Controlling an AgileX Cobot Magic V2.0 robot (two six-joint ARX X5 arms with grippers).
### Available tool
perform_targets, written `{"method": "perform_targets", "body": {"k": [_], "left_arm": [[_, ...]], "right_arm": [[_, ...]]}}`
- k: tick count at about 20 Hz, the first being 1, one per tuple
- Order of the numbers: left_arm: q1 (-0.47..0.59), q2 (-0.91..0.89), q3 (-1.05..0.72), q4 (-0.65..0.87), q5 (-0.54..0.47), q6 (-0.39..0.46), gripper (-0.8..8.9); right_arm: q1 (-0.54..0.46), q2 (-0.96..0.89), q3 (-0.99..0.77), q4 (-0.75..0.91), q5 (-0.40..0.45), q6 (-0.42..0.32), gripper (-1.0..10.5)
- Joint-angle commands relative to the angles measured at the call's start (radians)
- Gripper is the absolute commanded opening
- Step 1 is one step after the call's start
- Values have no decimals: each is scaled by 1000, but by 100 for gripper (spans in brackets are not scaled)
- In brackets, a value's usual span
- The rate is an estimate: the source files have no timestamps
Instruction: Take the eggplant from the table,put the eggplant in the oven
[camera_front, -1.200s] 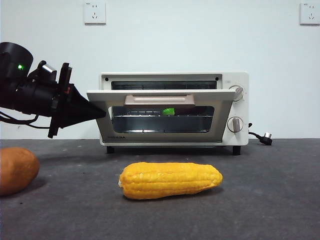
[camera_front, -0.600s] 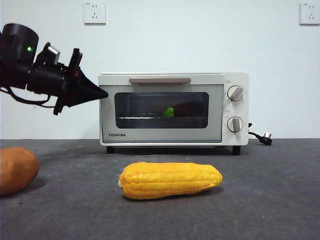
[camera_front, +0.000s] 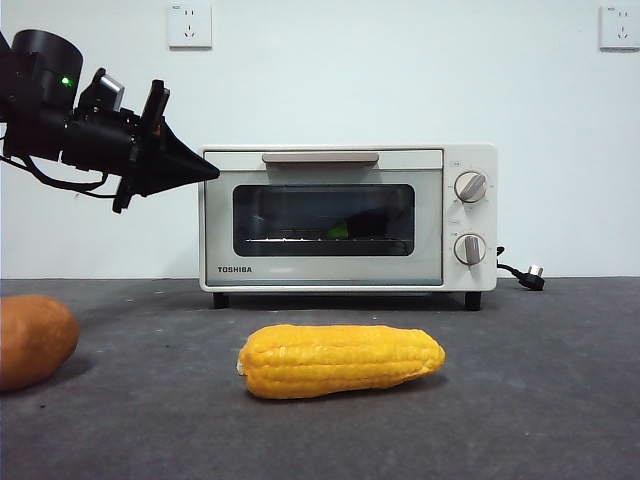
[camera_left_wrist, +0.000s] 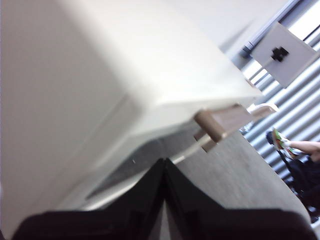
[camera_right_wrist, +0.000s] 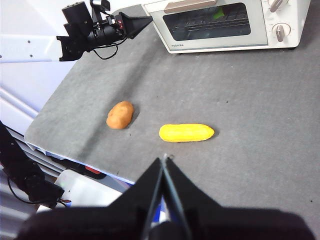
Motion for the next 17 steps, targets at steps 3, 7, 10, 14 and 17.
{"method": "perform_targets", "body": {"k": [3,7,10,14,17], "left_arm": [[-15,-51,-4,-63,6,35,-6],[-26,-142,-4,-161,-40,114,-6],[-39,-234,-4,-269,-123,182,-6],[-59,-362,-4,-425,-235,261,-6],[-78,-462,-4,-557,-320,311,-6]], "right_arm": [[0,-6,-8,-26,1,-5,-12],[0,-6,-8,-26,1,-13,-12],[0,-6,-8,-26,1,-24,-12],[0,-6,-8,-26,12,-31,-12],[0,-6,-8,-26,42,-39,-12]]}}
